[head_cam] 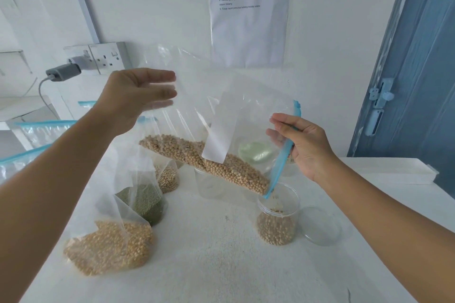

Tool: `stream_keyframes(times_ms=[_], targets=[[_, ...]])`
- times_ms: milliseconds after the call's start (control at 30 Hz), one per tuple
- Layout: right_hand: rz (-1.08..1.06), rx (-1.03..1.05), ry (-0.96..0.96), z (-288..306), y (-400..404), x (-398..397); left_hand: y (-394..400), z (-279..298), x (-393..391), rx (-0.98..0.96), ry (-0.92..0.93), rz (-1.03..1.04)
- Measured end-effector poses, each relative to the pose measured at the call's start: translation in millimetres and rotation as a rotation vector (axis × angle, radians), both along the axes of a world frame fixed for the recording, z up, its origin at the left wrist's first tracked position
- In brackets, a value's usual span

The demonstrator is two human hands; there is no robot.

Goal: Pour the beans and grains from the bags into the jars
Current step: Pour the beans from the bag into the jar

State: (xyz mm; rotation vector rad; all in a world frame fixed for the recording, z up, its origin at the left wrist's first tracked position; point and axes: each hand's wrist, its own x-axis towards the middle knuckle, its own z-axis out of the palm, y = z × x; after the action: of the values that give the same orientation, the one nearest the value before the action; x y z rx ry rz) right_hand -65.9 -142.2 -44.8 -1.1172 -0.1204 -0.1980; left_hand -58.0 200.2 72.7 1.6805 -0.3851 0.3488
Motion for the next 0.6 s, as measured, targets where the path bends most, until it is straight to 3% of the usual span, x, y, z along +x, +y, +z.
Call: stream_keyframes(times_ms=[600], targets=[[0.011,-0.014,0.021,-2.2,-1.5,0.1,5.9,-1.4,-3.0,-0.025,0.045,-0.064]])
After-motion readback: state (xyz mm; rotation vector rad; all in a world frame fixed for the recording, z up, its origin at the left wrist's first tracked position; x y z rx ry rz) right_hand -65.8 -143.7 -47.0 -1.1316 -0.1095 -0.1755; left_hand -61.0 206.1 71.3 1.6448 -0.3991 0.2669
